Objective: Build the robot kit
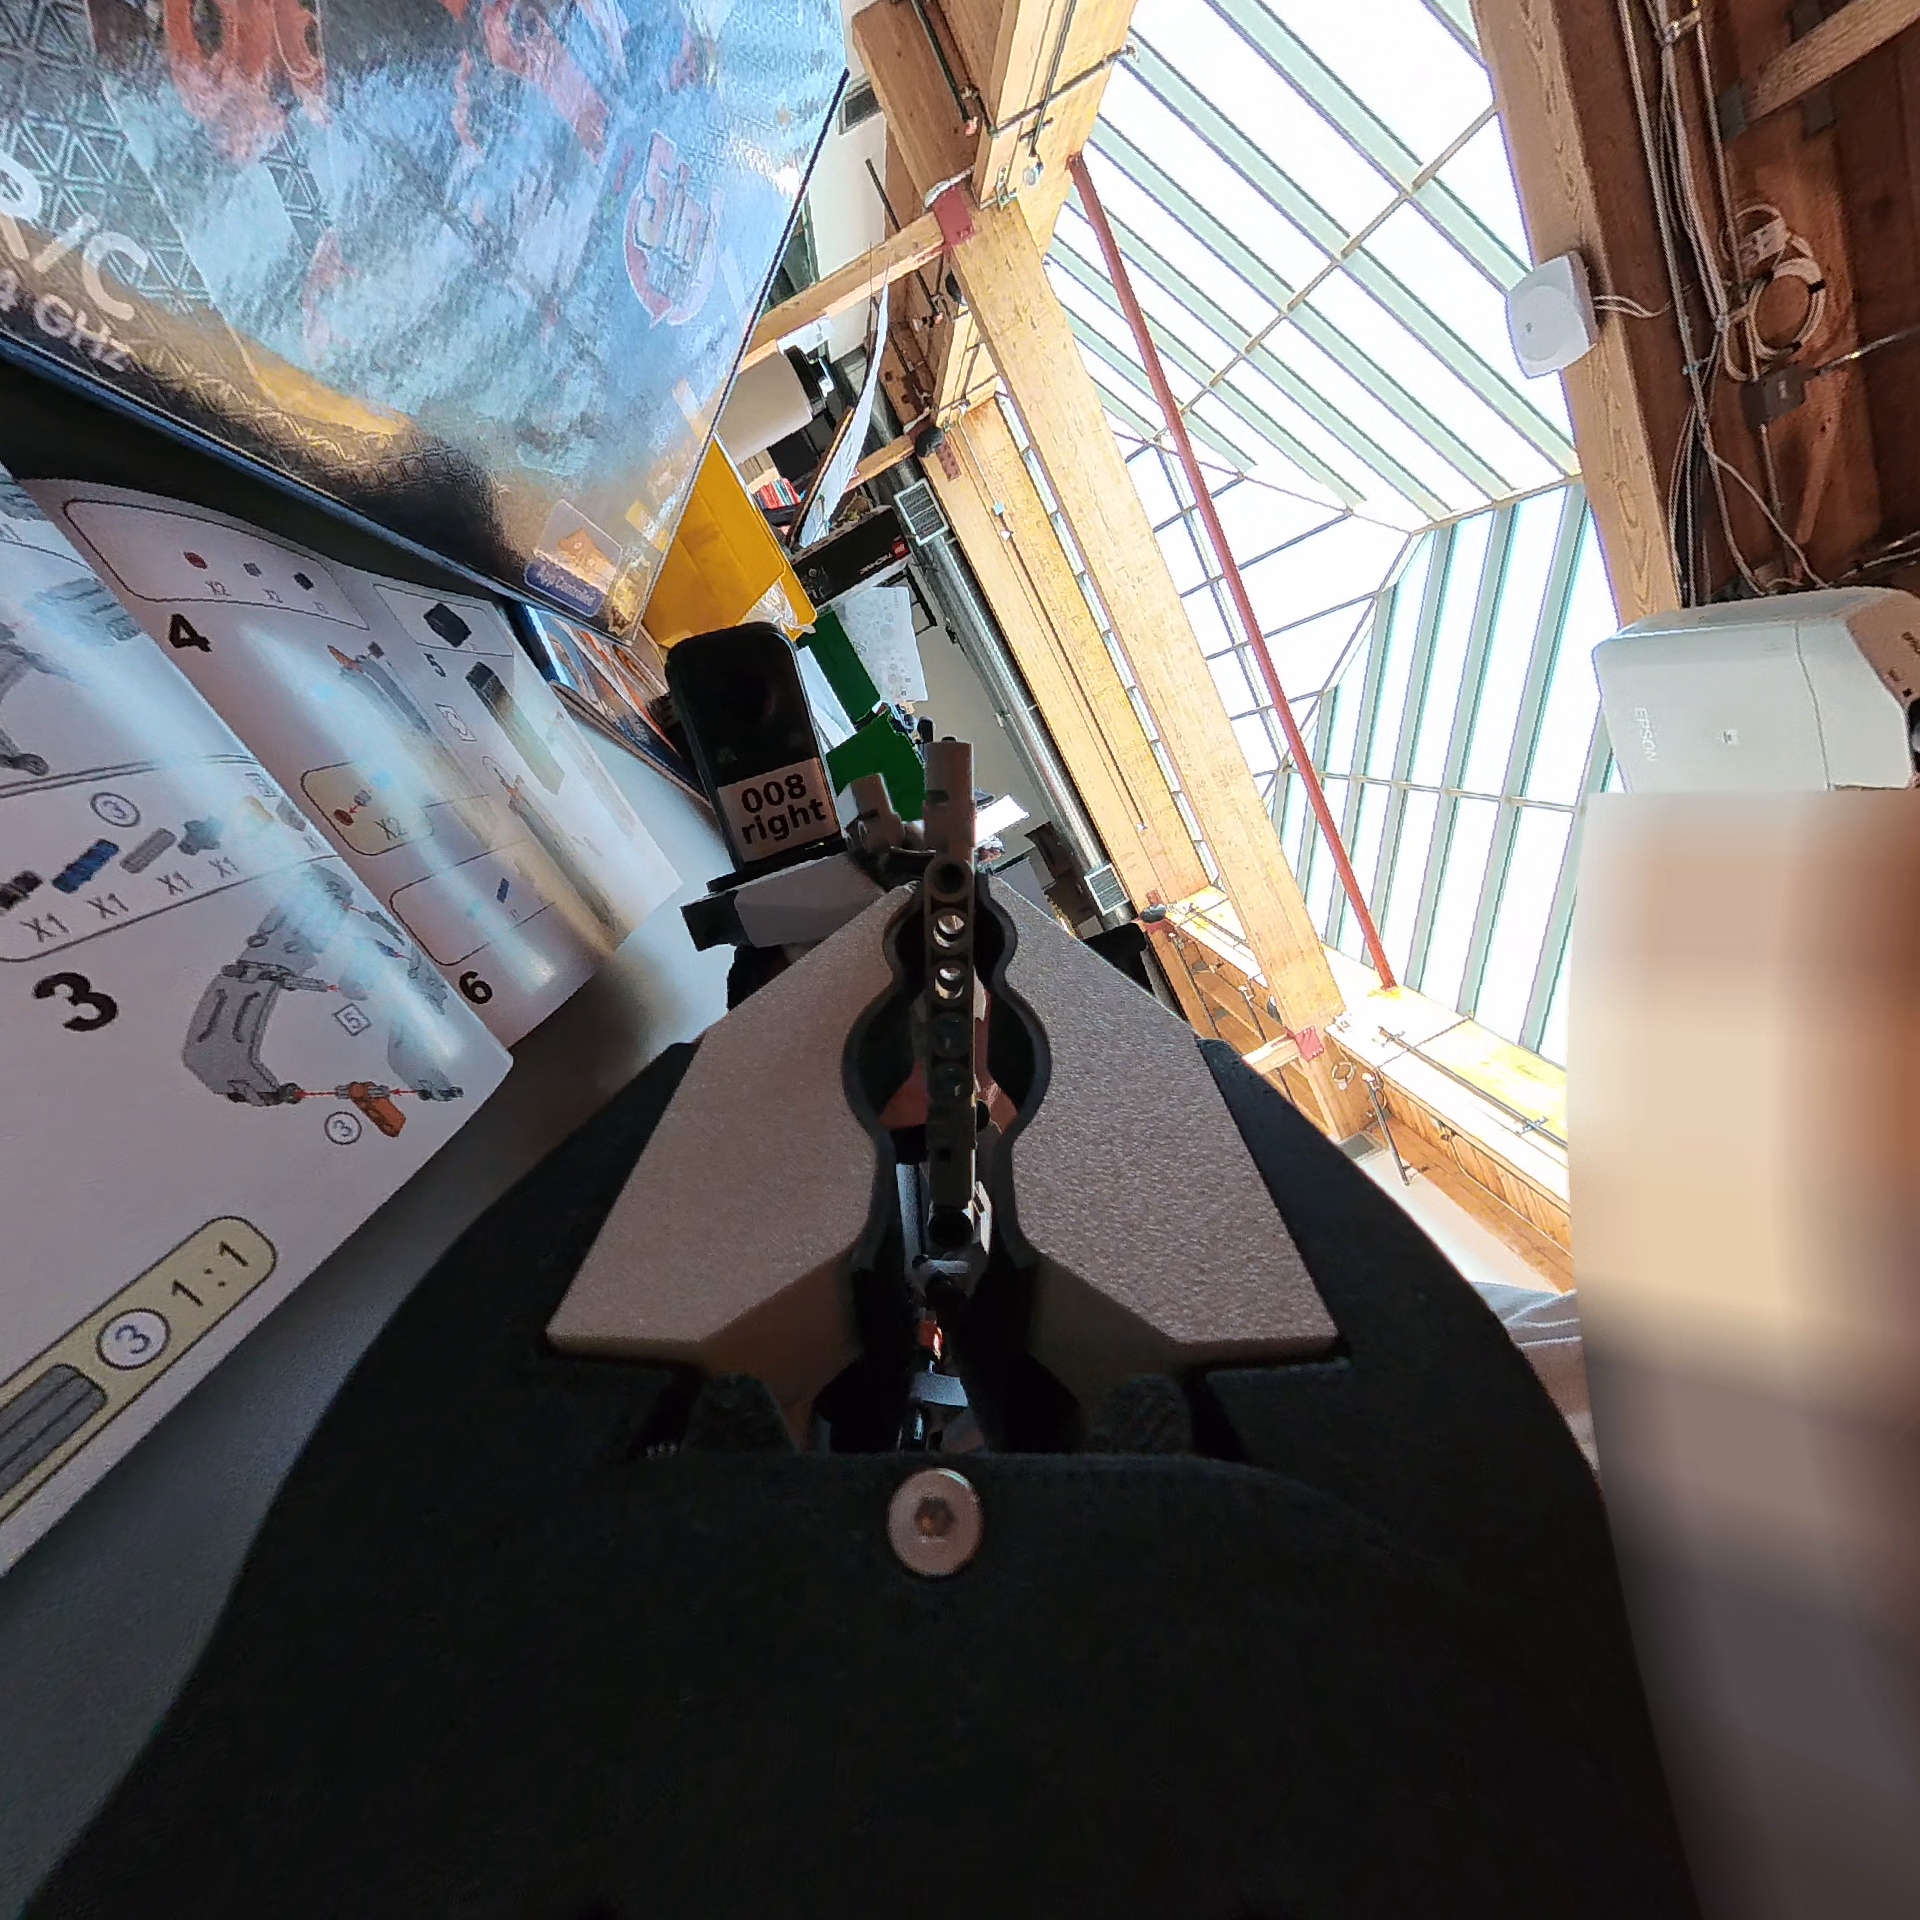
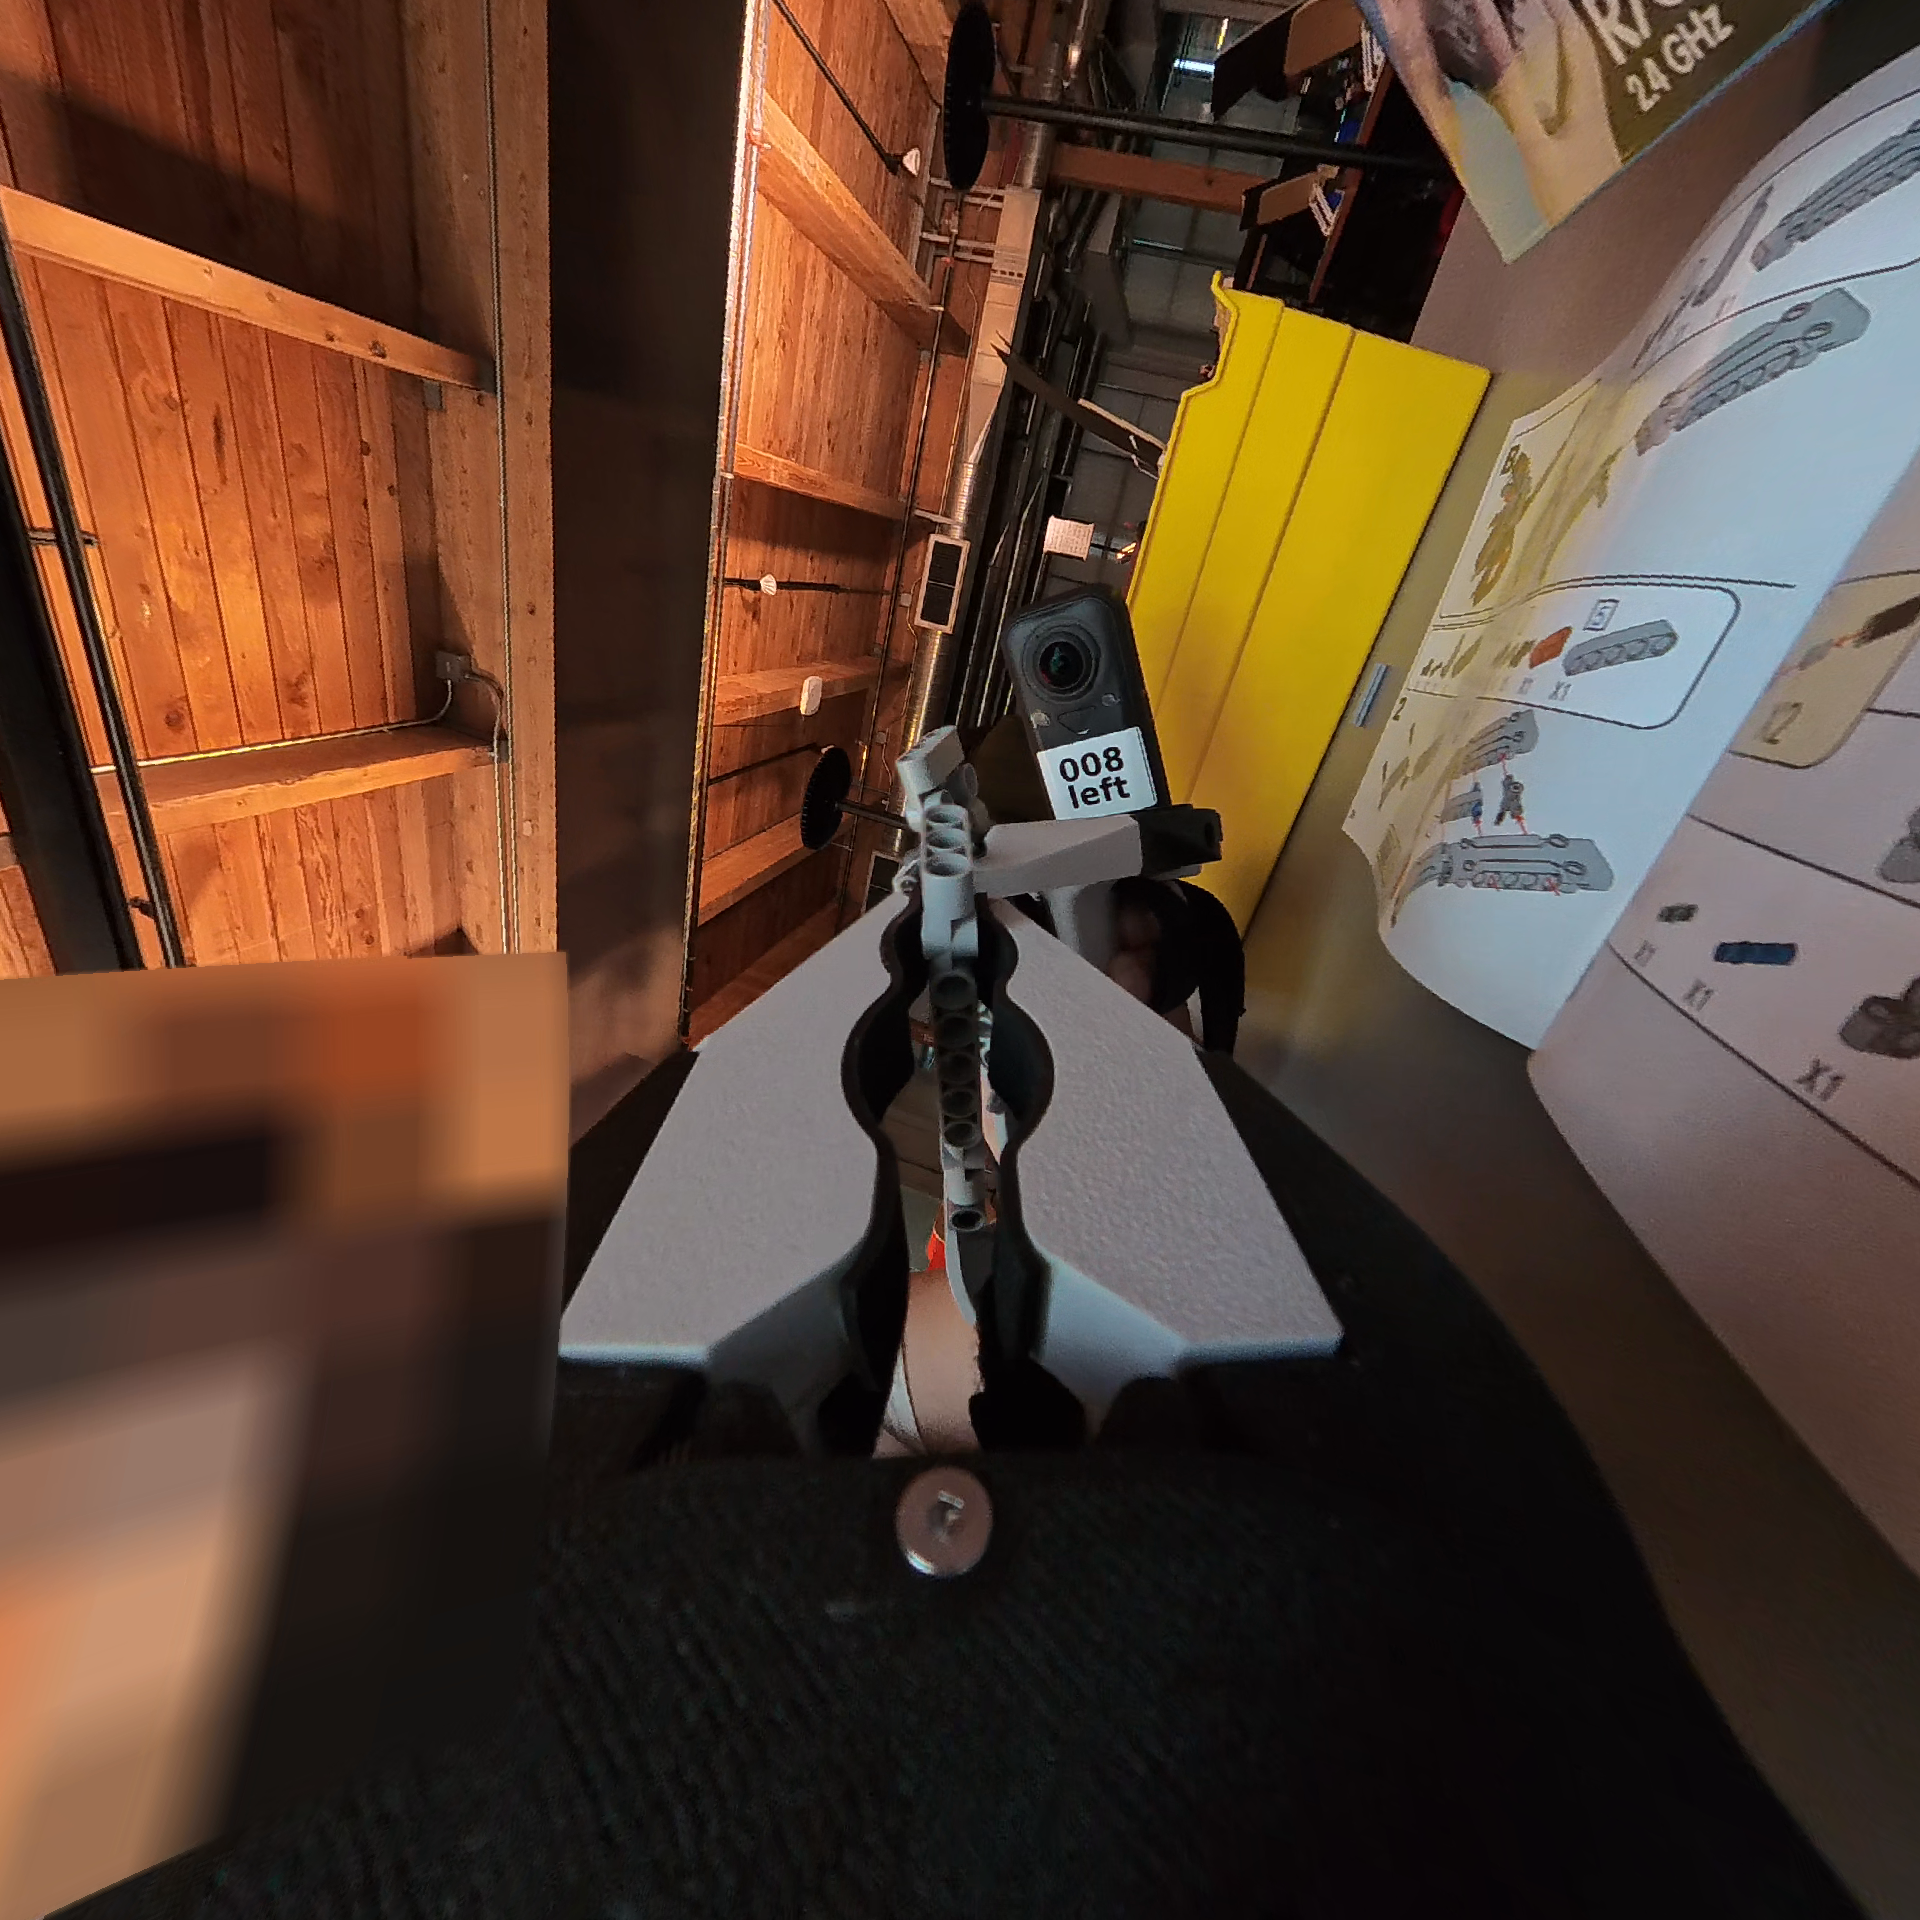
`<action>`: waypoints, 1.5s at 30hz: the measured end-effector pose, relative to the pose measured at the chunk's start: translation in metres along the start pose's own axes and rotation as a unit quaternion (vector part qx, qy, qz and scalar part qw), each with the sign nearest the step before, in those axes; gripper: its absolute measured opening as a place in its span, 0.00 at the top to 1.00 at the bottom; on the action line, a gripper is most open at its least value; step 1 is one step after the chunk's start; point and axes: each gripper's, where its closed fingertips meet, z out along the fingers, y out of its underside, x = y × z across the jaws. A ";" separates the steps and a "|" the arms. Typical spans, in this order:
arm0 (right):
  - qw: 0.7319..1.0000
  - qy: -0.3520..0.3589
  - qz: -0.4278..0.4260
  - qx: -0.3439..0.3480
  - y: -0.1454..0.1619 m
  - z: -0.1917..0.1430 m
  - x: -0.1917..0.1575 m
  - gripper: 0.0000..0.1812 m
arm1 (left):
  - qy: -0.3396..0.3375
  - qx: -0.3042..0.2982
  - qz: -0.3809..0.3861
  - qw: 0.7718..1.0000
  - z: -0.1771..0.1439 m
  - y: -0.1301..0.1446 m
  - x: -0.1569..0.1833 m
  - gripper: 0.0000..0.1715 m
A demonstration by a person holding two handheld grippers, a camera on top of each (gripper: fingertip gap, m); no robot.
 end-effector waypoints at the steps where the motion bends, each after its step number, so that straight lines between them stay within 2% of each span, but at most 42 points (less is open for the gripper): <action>1: 1.000 -0.004 0.000 0.002 0.000 0.000 -0.001 0.97 | 0.001 0.001 -0.001 1.000 0.000 0.000 0.000 0.98; 8: 1.000 0.006 -0.016 0.002 -0.001 0.002 0.001 0.98 | 0.003 0.003 -0.004 1.000 0.000 0.000 0.002 0.98; 18: 0.989 0.077 -0.118 -0.032 0.001 -0.002 -0.005 0.97 | -0.002 0.009 0.002 1.000 -0.002 -0.003 0.003 0.97; 25: 0.992 0.065 -0.101 -0.034 0.005 0.004 -0.006 0.97 | -0.003 0.014 0.007 1.000 -0.001 -0.004 0.003 0.98; 33: 0.992 0.053 -0.112 -0.016 0.001 0.006 -0.009 0.97 | -0.004 0.018 0.004 1.000 0.000 -0.004 0.002 0.97; 45: 0.989 0.052 -0.114 0.075 -0.011 0.019 -0.006 0.98 | -0.006 0.077 0.017 0.997 -0.009 -0.019 0.004 0.97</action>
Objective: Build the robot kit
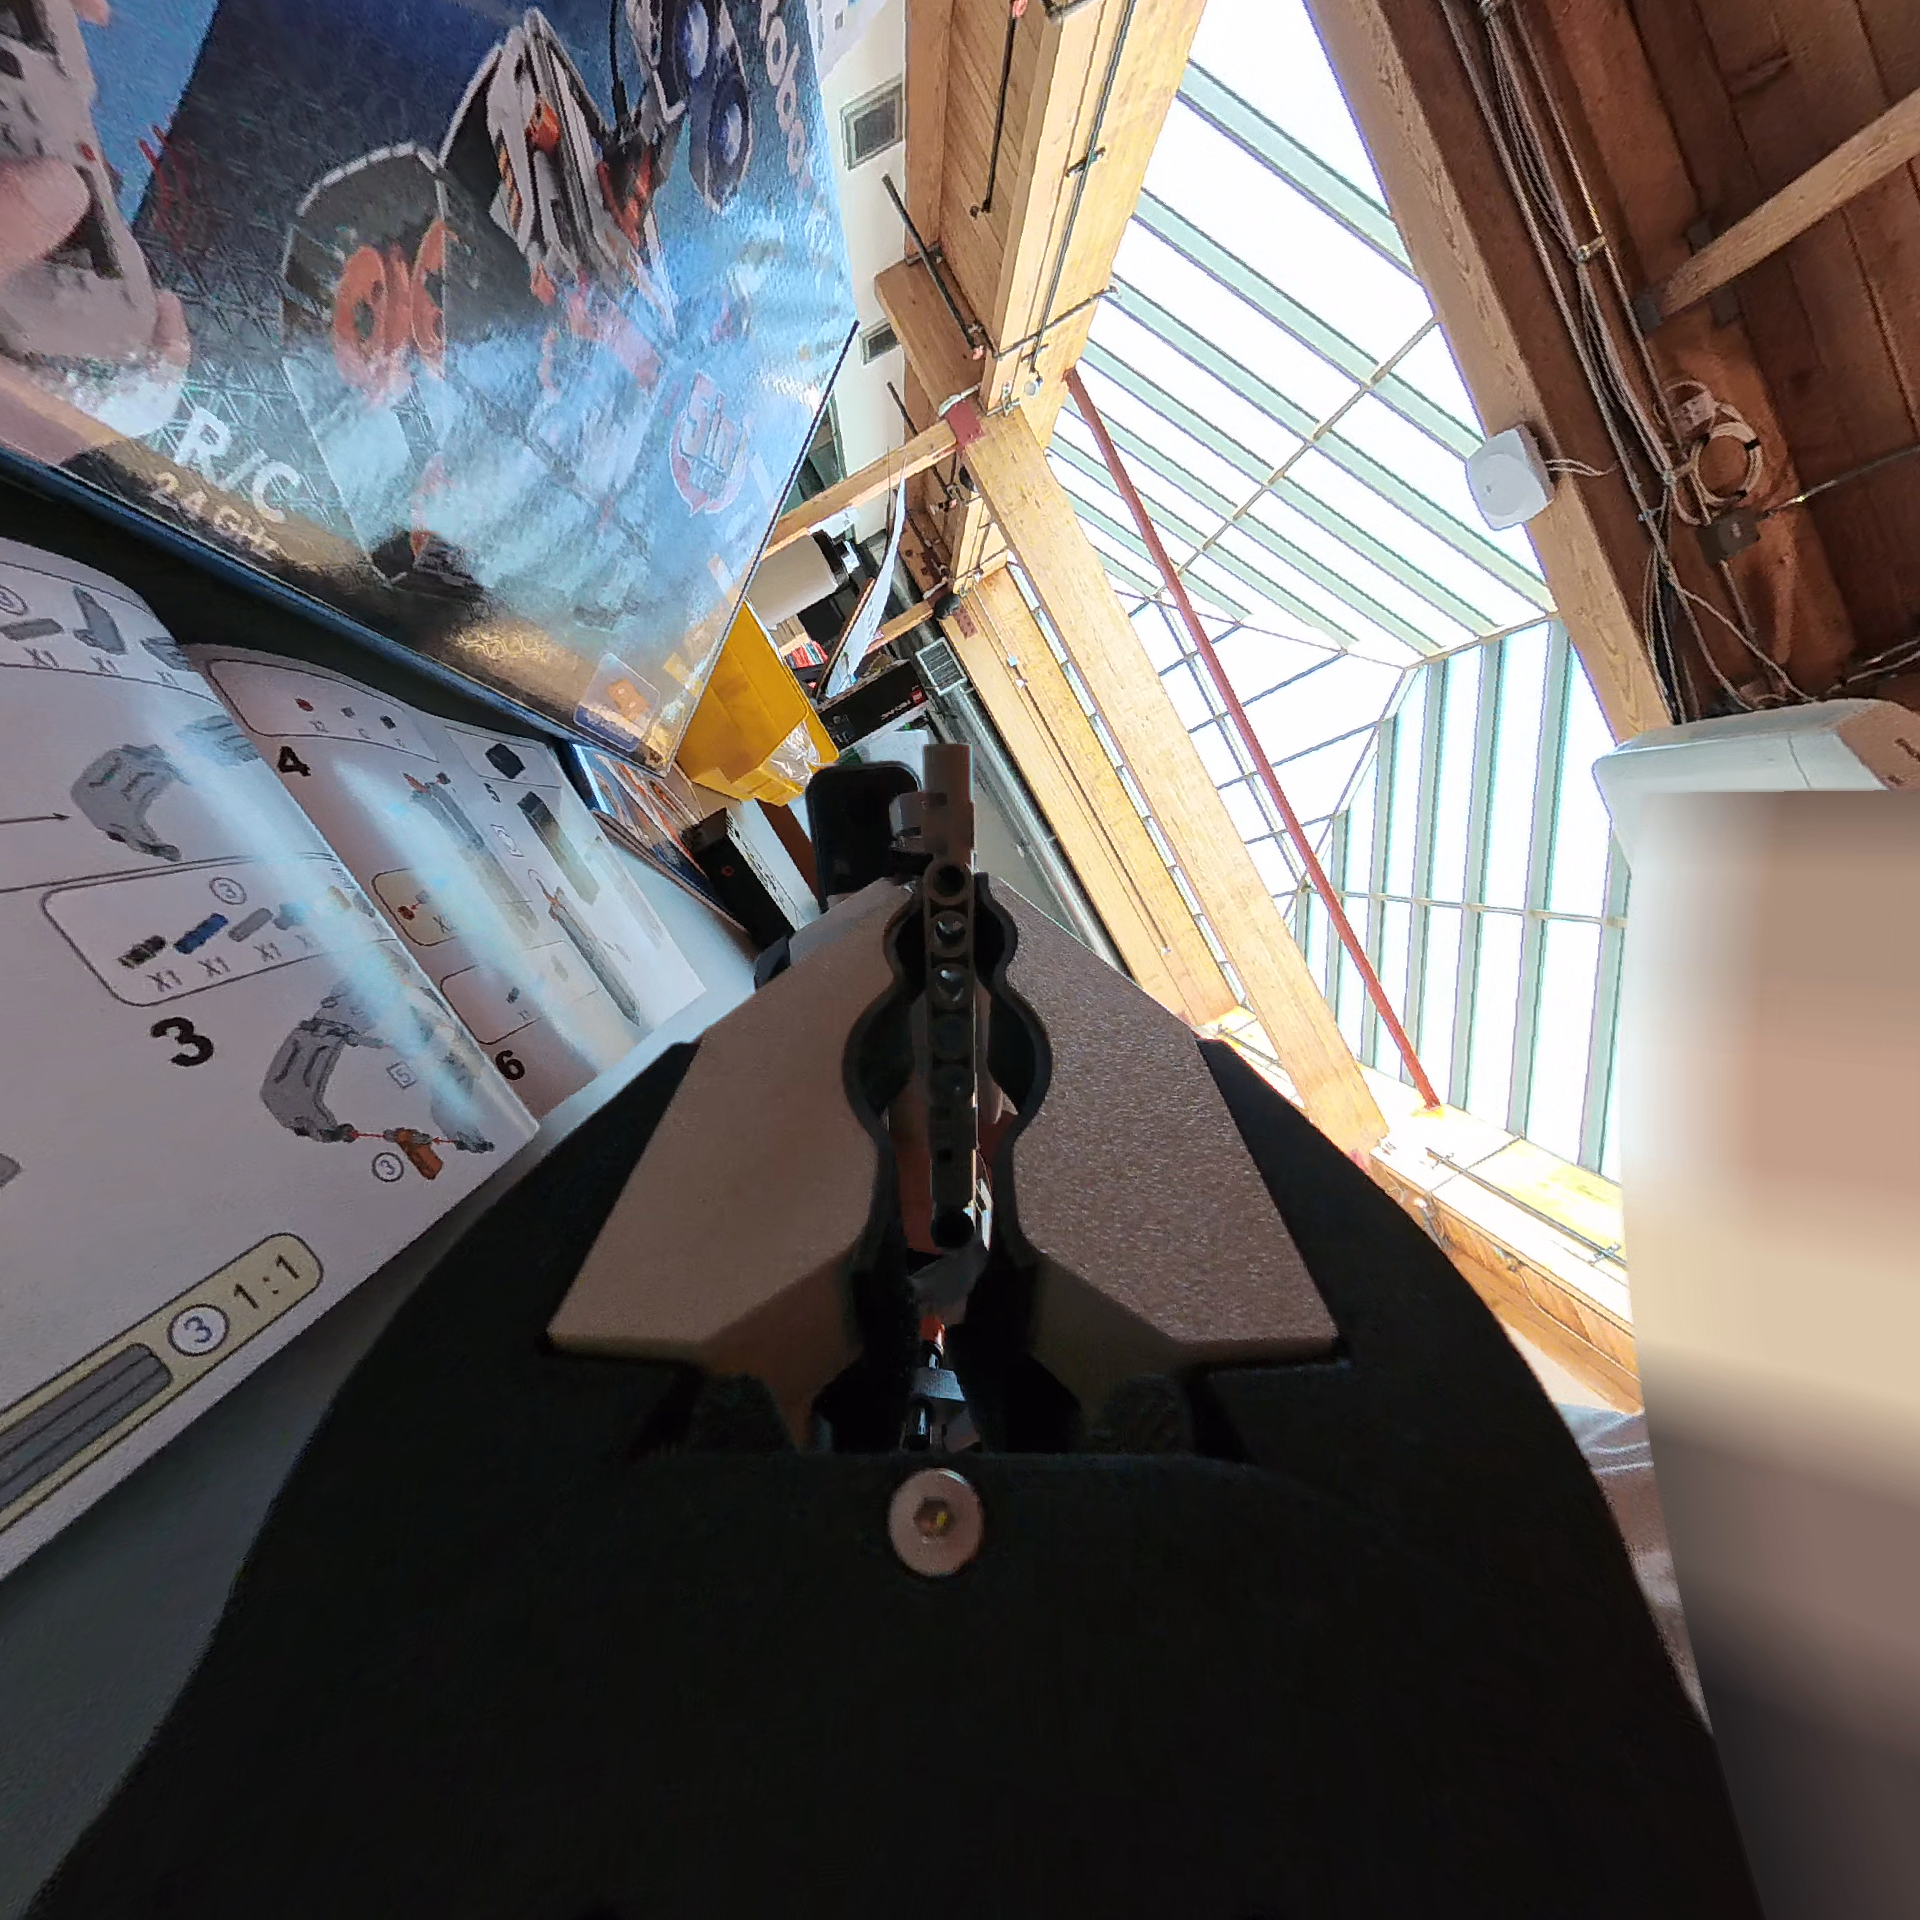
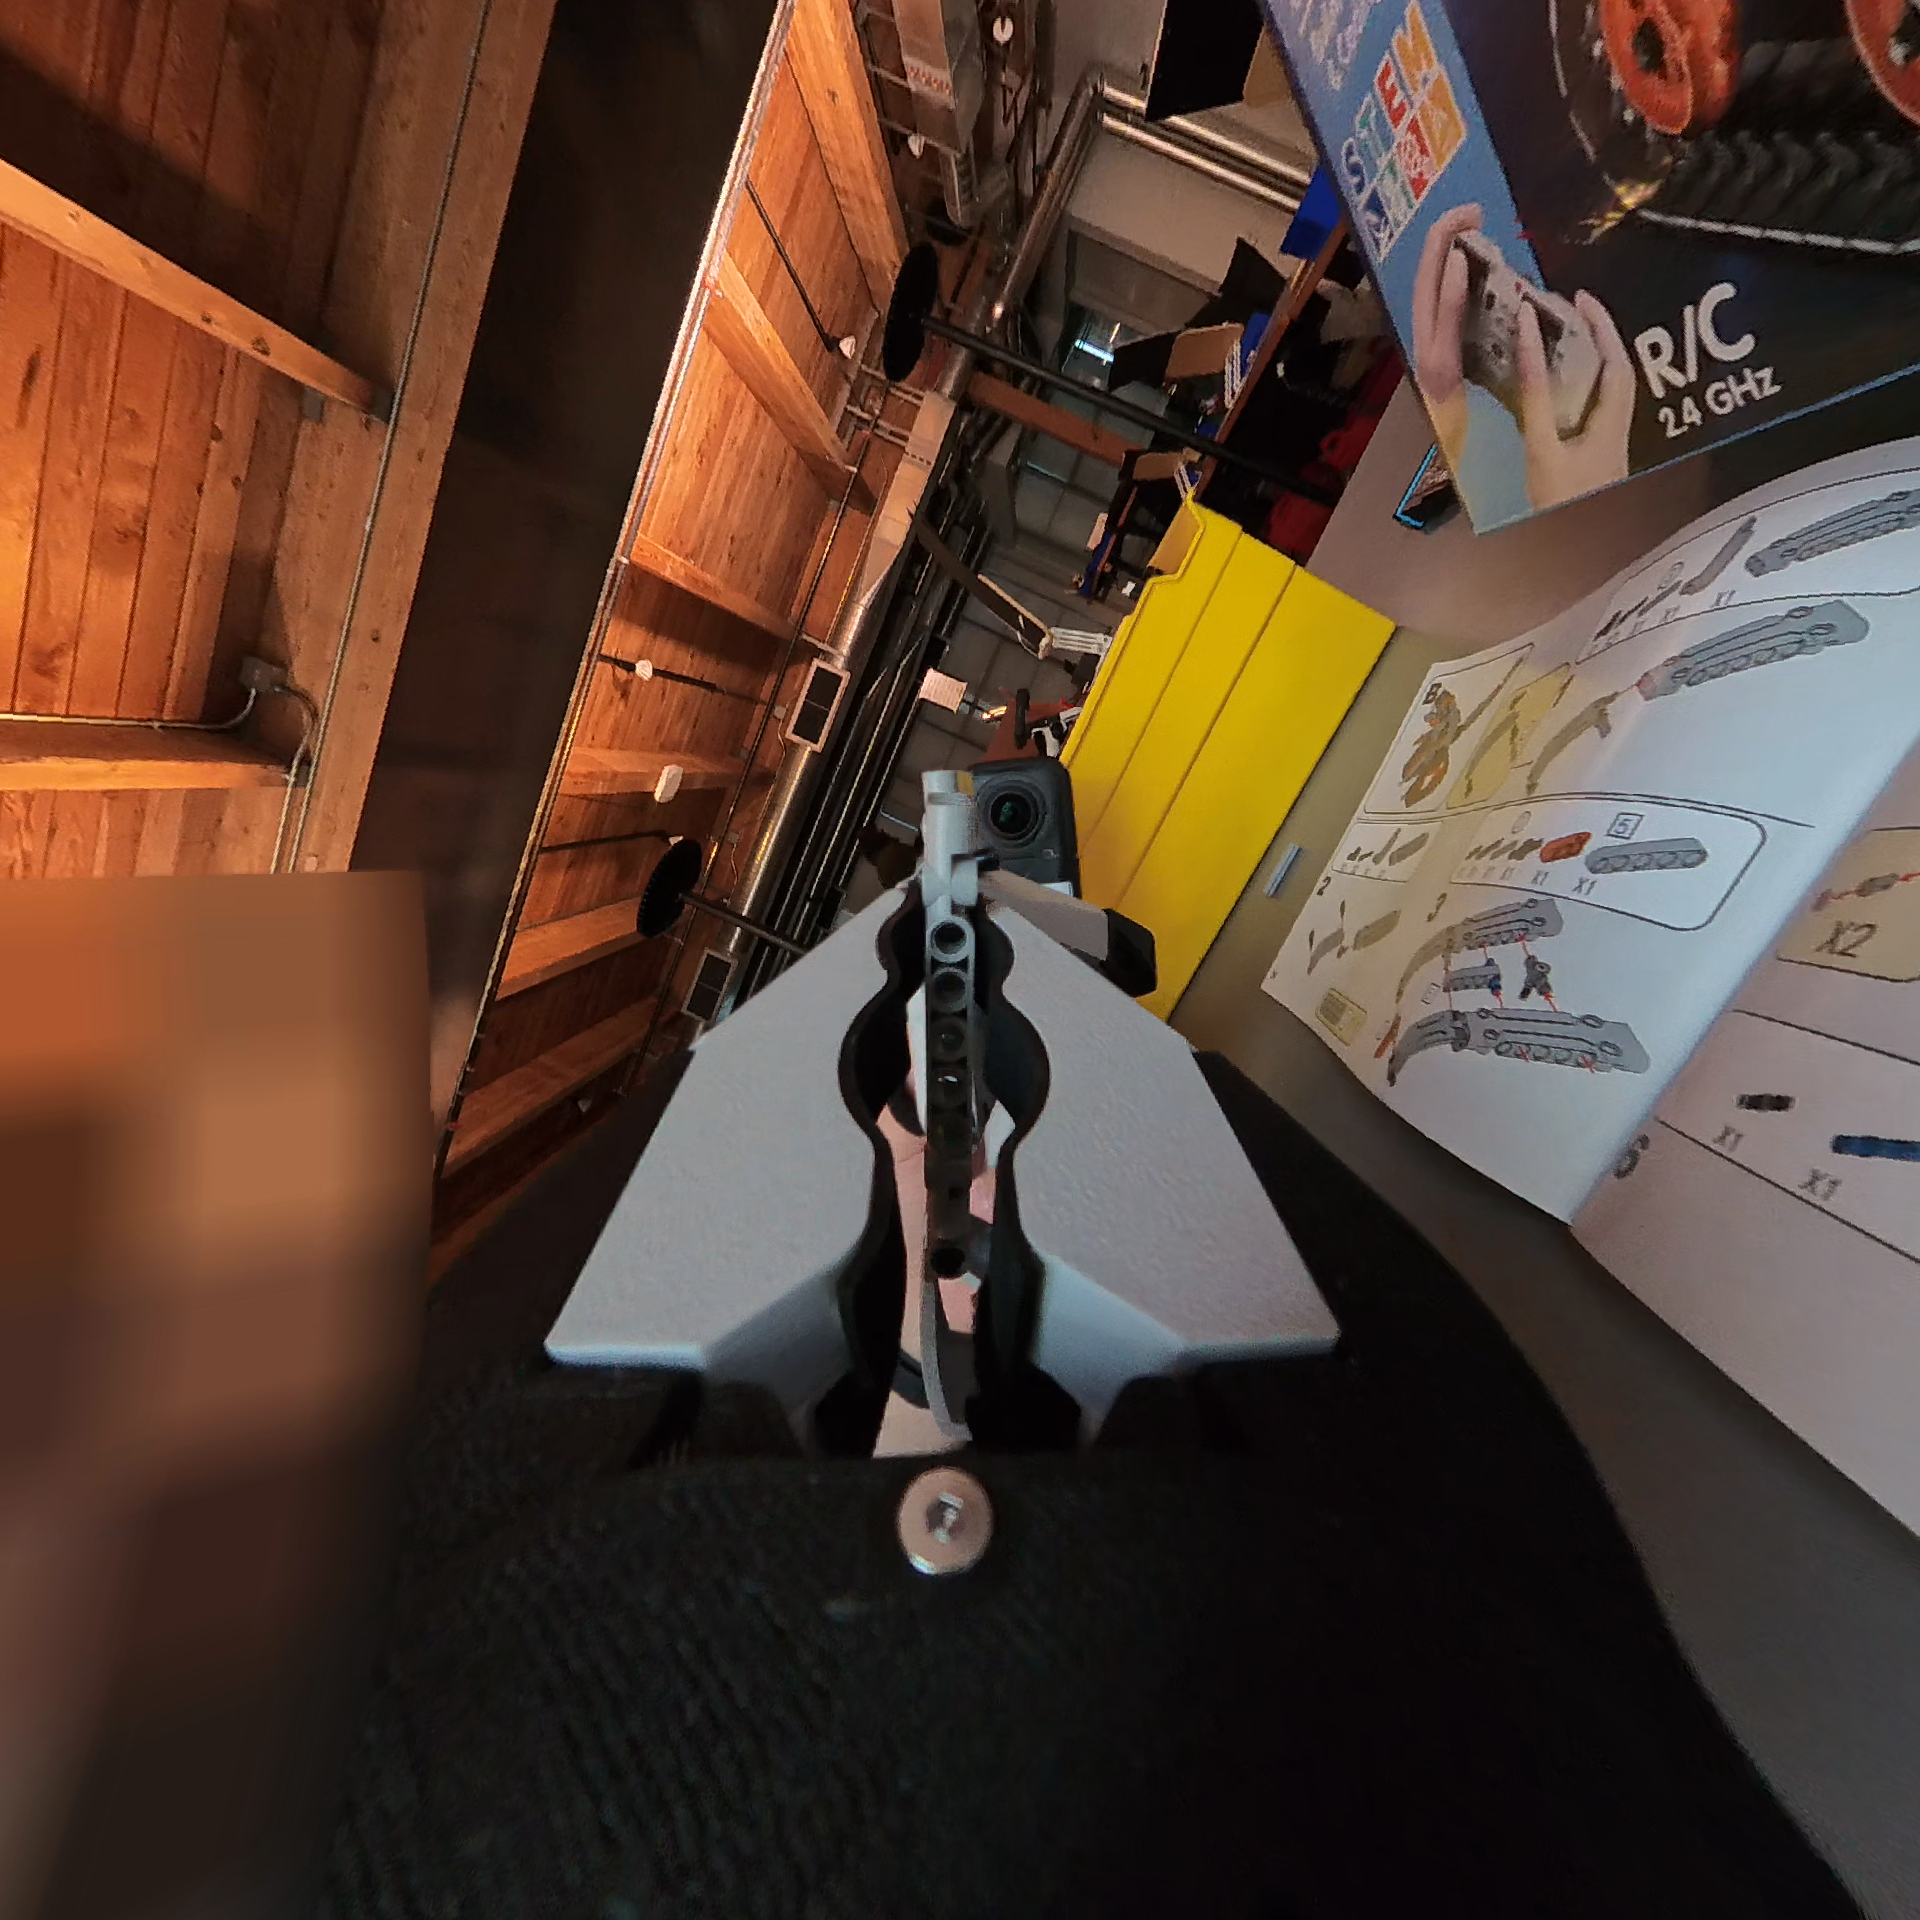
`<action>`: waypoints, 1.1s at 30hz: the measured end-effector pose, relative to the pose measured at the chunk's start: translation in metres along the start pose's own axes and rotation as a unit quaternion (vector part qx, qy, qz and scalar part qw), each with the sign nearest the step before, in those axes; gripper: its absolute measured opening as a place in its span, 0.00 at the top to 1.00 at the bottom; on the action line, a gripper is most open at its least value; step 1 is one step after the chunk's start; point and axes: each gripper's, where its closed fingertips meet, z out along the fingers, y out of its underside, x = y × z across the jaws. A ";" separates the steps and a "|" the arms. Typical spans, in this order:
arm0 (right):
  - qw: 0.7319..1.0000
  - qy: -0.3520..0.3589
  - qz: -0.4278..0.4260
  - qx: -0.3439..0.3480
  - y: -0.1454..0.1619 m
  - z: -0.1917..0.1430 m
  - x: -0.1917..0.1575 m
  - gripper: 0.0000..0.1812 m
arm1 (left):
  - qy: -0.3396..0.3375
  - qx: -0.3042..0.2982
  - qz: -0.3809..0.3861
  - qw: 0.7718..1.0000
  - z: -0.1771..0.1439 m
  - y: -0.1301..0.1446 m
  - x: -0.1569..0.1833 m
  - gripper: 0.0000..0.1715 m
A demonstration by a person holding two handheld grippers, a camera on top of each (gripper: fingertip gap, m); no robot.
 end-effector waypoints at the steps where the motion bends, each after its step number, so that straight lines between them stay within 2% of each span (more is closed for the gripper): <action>1: 1.000 0.002 0.003 0.006 0.000 0.001 0.001 0.98 | -0.003 0.003 0.003 1.000 -0.001 -0.001 -0.001 0.97; 7: 0.998 0.002 0.050 0.035 -0.001 0.005 0.006 0.97 | -0.013 0.014 0.009 1.000 -0.004 -0.005 -0.004 0.98; 12: 0.998 0.010 0.047 0.038 -0.009 -0.001 0.011 0.97 | -0.015 0.017 0.018 1.000 -0.006 -0.008 -0.002 0.97; 16: 0.997 0.060 0.052 -0.021 -0.001 -0.004 0.031 0.97 | -0.032 0.016 0.017 0.999 -0.009 -0.010 -0.007 0.97; 19: 0.989 0.118 -0.002 -0.094 0.007 -0.008 0.040 0.97 | -0.044 0.012 0.004 0.999 -0.013 -0.012 -0.012 0.98; 21: 0.970 0.188 -0.055 -0.147 0.012 -0.015 0.047 0.97 | -0.045 0.009 -0.005 0.999 -0.014 -0.012 -0.014 0.98; 23: 0.939 0.272 -0.102 -0.185 0.012 -0.025 0.059 0.97 | -0.043 0.002 -0.009 0.999 -0.014 -0.011 -0.013 0.97; 27: 0.841 0.424 -0.193 -0.276 0.019 -0.052 0.076 0.97 | -0.047 -0.014 -0.001 0.999 -0.012 -0.008 -0.012 0.98; 28: 0.816 0.447 -0.220 -0.293 0.022 -0.055 0.079 0.97 | -0.050 -0.018 0.005 0.999 -0.012 -0.007 -0.012 0.97; 30: 0.786 0.466 -0.245 -0.324 0.034 -0.054 0.085 0.97 | -0.056 -0.024 0.012 0.998 -0.011 -0.006 -0.012 0.97; 32: 0.772 0.467 -0.248 -0.355 0.047 -0.052 0.092 0.96 | -0.056 -0.027 0.009 0.998 -0.011 -0.005 -0.013 0.98; 33: 0.768 0.464 -0.243 -0.368 0.052 -0.054 0.094 0.90 | -0.053 -0.027 0.004 0.998 -0.011 -0.004 -0.013 0.98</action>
